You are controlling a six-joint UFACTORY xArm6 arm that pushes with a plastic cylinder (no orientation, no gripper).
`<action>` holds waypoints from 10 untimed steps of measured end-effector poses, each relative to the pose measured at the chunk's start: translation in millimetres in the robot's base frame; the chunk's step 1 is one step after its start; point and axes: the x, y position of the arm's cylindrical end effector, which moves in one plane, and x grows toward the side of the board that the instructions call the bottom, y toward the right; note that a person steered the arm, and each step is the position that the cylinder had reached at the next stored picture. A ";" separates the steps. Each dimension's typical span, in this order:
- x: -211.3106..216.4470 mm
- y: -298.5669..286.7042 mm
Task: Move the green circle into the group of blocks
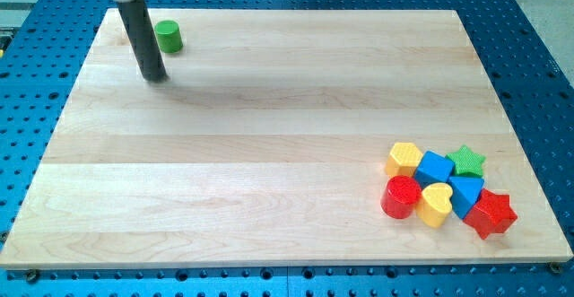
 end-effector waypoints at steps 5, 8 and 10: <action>-34.1 19.4; 49.0 88.6; 39.9 89.9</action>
